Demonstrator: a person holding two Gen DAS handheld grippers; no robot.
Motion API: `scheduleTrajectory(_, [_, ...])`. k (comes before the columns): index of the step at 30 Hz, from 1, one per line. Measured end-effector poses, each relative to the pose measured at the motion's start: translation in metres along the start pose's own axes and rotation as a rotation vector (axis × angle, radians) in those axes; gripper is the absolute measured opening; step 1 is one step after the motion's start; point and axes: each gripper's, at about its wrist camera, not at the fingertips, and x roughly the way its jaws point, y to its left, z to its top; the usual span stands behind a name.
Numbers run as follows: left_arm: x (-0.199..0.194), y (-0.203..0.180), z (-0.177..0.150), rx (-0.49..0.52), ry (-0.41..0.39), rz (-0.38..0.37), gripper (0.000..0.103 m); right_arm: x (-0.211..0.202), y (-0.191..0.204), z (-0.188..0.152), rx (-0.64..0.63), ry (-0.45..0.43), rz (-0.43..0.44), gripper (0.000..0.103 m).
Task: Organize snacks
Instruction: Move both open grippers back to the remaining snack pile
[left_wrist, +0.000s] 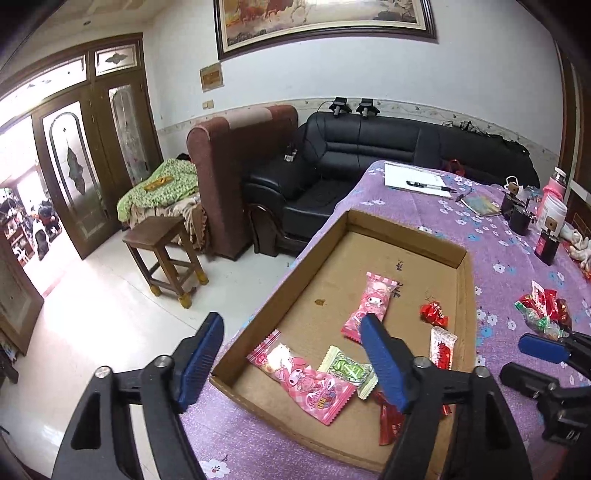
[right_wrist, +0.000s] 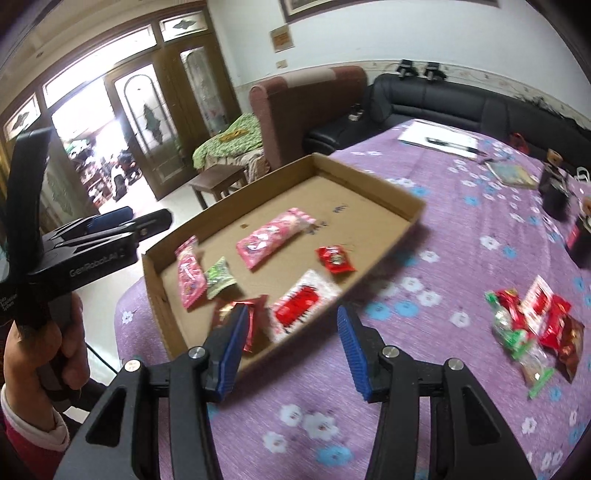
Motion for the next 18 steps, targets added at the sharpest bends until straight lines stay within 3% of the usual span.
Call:
scheduleTrajectory(9, [-0.017, -0.019, 0.003, 0.045, -0.037, 0.039, 0.09, -0.022, -0.041, -0.017, 0.092, -0.02, -0.038, 0.051])
scheduleTrajectory(12, [-0.021, -0.027, 0.004, 0.057, -0.04, 0.034, 0.091, -0.03, -0.053, -0.024, 0.117, -0.03, -0.055, 0.064])
scheduleTrajectory(16, [-0.024, -0.043, 0.005, 0.089, -0.048, 0.035, 0.091, -0.045, -0.076, -0.033, 0.158, -0.05, -0.09, 0.067])
scheduleTrajectory(18, [-0.027, -0.053, 0.004, 0.108, -0.054, 0.042, 0.092, -0.053, -0.092, -0.039, 0.192, -0.06, -0.108, 0.075])
